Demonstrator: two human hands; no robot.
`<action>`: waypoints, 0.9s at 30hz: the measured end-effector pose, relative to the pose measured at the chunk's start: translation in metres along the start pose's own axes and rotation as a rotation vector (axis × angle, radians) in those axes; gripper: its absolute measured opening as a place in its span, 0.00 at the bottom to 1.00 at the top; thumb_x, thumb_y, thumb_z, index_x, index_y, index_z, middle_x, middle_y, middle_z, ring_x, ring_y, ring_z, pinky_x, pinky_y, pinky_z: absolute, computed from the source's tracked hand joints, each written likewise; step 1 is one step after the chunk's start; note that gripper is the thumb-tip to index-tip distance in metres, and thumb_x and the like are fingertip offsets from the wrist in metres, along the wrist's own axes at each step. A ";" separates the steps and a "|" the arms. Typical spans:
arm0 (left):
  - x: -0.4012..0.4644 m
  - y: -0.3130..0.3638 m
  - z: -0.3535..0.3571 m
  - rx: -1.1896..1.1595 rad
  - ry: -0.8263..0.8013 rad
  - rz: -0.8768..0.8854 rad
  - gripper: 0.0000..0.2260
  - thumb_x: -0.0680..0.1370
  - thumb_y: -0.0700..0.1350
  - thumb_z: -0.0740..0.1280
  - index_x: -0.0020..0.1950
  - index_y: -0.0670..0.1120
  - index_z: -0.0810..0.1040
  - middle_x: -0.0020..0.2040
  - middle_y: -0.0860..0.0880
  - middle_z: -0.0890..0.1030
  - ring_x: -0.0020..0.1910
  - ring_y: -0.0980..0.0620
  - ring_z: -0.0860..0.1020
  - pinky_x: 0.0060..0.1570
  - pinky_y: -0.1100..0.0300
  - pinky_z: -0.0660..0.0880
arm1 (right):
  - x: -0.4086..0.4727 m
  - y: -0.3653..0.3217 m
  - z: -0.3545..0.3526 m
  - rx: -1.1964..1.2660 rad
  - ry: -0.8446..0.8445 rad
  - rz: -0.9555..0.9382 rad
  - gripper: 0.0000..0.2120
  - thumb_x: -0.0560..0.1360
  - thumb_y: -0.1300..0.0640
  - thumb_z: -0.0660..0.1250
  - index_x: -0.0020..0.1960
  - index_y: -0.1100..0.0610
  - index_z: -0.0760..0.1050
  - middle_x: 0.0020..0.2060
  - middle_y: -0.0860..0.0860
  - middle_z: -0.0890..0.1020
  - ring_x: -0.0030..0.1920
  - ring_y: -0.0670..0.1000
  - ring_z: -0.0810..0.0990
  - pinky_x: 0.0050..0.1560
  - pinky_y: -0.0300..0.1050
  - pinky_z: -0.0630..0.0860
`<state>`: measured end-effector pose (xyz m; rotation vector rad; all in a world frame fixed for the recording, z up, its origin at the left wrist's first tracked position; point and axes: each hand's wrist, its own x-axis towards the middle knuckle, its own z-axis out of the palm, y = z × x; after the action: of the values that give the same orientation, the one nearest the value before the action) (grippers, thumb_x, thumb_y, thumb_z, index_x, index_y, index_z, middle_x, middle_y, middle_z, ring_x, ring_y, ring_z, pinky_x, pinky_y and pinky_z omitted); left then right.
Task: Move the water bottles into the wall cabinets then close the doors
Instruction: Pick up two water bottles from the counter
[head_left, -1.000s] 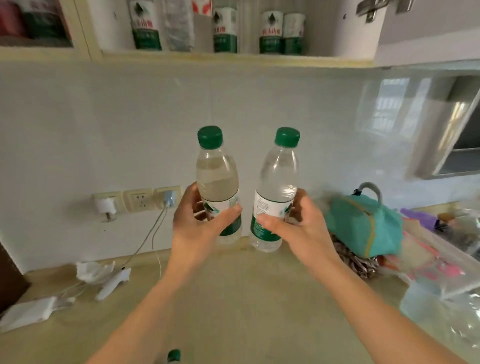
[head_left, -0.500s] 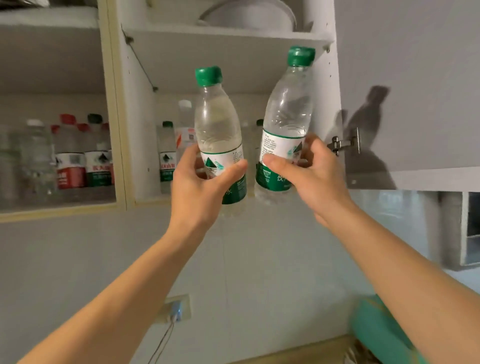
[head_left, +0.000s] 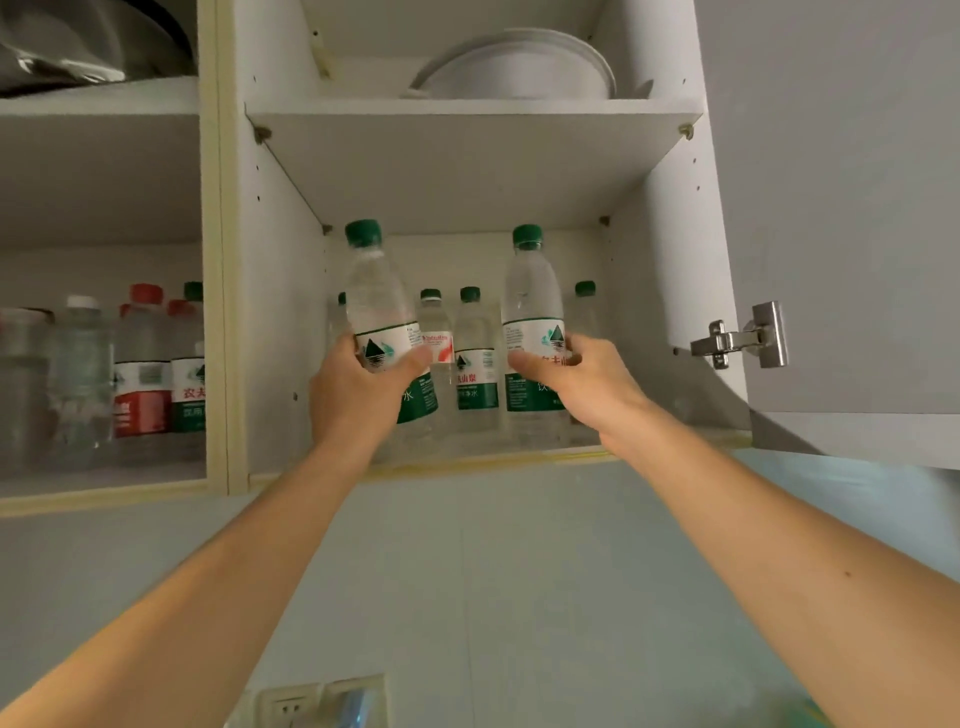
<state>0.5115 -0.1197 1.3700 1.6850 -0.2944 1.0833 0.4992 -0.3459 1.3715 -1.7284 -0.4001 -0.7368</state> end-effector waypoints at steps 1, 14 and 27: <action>0.006 -0.004 0.002 0.005 -0.003 -0.017 0.20 0.70 0.61 0.76 0.56 0.57 0.74 0.43 0.63 0.76 0.40 0.66 0.75 0.32 0.67 0.70 | 0.005 0.003 0.001 -0.008 -0.018 0.004 0.14 0.72 0.44 0.77 0.56 0.44 0.80 0.50 0.42 0.86 0.52 0.46 0.84 0.56 0.47 0.79; 0.032 -0.018 0.054 0.130 -0.153 -0.083 0.21 0.73 0.59 0.75 0.60 0.51 0.73 0.51 0.53 0.80 0.47 0.53 0.80 0.46 0.53 0.81 | 0.045 0.020 0.015 -0.163 -0.072 0.081 0.19 0.76 0.45 0.74 0.63 0.51 0.77 0.56 0.50 0.84 0.55 0.53 0.83 0.43 0.43 0.78; 0.030 -0.007 0.051 0.152 -0.205 -0.116 0.22 0.75 0.55 0.75 0.64 0.48 0.76 0.56 0.50 0.82 0.53 0.50 0.80 0.55 0.51 0.80 | 0.043 0.012 0.014 -0.254 -0.093 0.122 0.22 0.76 0.45 0.74 0.65 0.55 0.78 0.56 0.51 0.84 0.55 0.53 0.82 0.51 0.46 0.75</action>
<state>0.5586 -0.1513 1.3871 1.9294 -0.2459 0.8662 0.5424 -0.3409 1.3887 -2.0124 -0.2699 -0.6412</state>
